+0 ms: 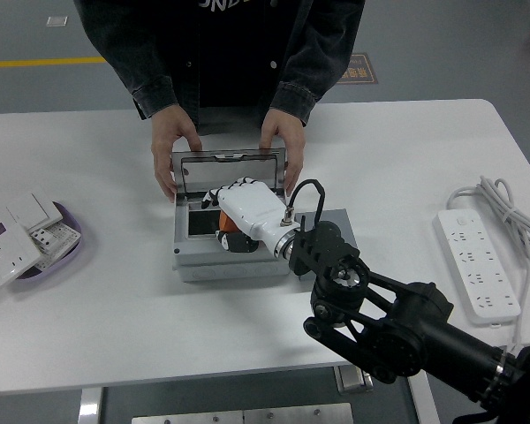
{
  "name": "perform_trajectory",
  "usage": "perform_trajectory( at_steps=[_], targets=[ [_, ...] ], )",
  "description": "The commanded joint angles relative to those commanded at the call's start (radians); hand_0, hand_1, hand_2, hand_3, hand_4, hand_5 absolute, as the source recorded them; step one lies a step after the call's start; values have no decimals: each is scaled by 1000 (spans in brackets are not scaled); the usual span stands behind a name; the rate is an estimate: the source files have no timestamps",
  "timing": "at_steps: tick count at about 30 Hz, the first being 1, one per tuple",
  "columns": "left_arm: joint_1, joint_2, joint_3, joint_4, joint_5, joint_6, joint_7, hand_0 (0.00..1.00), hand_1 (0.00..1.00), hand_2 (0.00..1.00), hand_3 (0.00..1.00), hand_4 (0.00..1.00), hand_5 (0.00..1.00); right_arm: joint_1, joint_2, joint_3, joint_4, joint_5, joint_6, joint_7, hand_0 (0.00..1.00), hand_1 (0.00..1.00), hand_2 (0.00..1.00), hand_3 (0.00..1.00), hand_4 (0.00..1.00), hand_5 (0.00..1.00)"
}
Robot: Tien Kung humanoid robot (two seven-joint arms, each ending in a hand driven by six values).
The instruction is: Pick up the cylinder from the cube,place it in the box,flap close box
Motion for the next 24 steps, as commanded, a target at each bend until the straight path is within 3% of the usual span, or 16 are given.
perform_trajectory(
  at_steps=[1, 11, 16, 21, 24],
  targets=[
    [0, 0, 1, 0, -1, 0, -1, 638, 665, 585, 645, 721, 304, -1, 0, 0, 0, 11, -5, 5, 895, 732, 728, 781, 832, 518],
    [3, -5, 45, 0, -38, -2, -18, 637, 665, 585, 644, 722, 304, -31, -5, -6, 8, 218, -71, 95, 886, 725, 726, 766, 829, 521],
    [6, -5, 75, 0, -66, -3, -30, 638, 665, 585, 643, 721, 303, -39, -61, -11, 88, 389, -106, 153, 860, 707, 710, 751, 824, 526],
    [11, -4, 71, 0, -61, -2, -28, 638, 665, 585, 643, 721, 302, 20, -126, 22, 179, 539, -132, 149, 831, 681, 693, 732, 819, 522],
    [11, -2, 67, 0, -57, -2, -26, 638, 665, 585, 643, 721, 302, 79, -145, 44, 169, 608, -136, 139, 831, 681, 693, 732, 819, 522]
  ],
)
